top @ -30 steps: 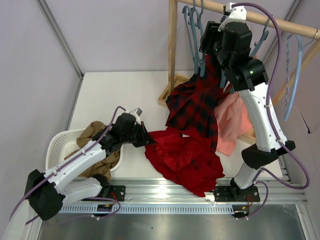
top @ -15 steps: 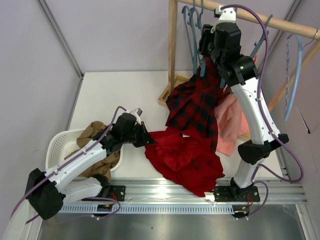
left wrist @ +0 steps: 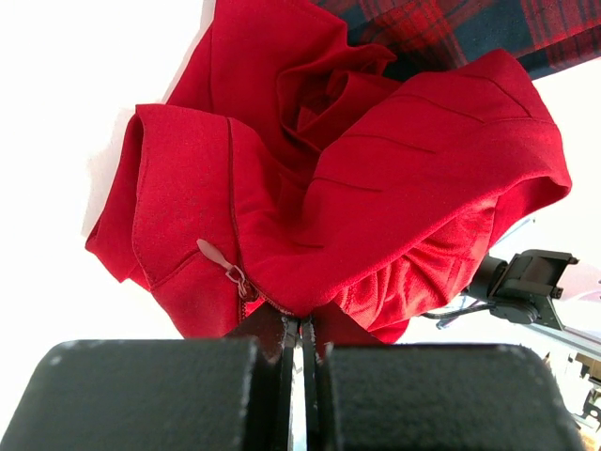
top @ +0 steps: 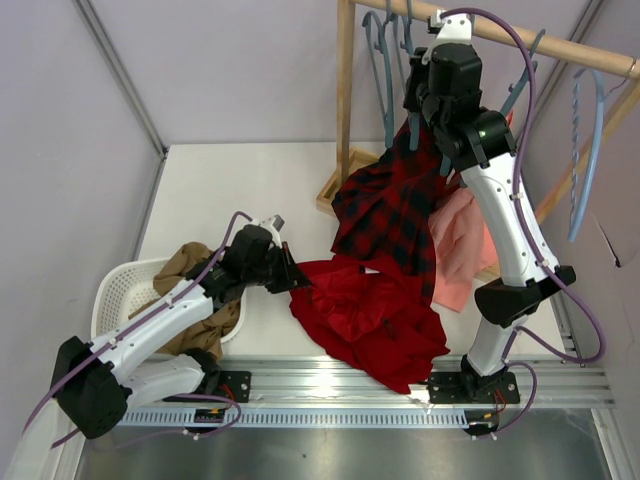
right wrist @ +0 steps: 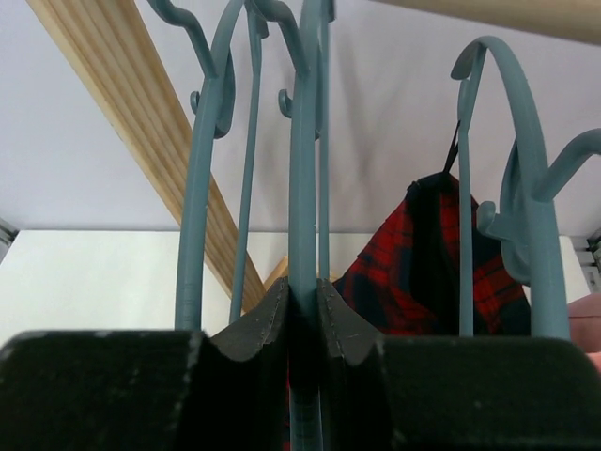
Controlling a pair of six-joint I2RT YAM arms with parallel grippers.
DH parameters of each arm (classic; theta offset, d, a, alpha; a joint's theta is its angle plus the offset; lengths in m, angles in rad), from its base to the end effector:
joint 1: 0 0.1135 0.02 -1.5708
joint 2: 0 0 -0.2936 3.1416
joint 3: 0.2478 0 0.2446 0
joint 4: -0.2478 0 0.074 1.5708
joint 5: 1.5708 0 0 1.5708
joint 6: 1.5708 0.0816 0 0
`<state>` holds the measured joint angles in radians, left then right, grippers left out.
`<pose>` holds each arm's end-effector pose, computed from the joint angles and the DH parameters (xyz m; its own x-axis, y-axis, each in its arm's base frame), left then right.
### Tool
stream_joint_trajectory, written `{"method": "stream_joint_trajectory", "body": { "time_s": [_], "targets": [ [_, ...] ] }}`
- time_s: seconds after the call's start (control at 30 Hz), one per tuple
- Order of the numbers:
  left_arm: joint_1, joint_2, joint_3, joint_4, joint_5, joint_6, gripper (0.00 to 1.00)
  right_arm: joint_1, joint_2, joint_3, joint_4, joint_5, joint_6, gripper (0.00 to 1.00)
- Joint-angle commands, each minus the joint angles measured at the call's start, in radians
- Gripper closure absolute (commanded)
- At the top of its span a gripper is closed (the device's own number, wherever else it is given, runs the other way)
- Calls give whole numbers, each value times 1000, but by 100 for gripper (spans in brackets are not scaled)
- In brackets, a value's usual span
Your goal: Place the skirt on the hanger
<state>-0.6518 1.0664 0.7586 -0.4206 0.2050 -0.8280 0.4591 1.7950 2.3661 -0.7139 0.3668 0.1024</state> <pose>0.1784 -0.1570 0.2534 -0.8844 -0.2323 -0.4049 0.0936 0.7615 -0.6413 0.3724 0.1515 0.5570 -0.1367 0.0389 -0.9899 -0.0819 0.9954 0.0504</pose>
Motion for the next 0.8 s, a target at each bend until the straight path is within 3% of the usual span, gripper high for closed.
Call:
{"method": "stream_joint_trajectory", "body": {
  "time_s": [0.0,0.37,0.77],
  "targets": [
    [11,-5,4,43,16,21,100,-7,-11,55,79,38,-33,100],
    [14,-16,2,46,24,24,100,-7,-118,42,120,1,-4,100],
    [14,-45,-10,60,30,17,100,-7,-301,-175,226,-42,25,100]
  ]
}}
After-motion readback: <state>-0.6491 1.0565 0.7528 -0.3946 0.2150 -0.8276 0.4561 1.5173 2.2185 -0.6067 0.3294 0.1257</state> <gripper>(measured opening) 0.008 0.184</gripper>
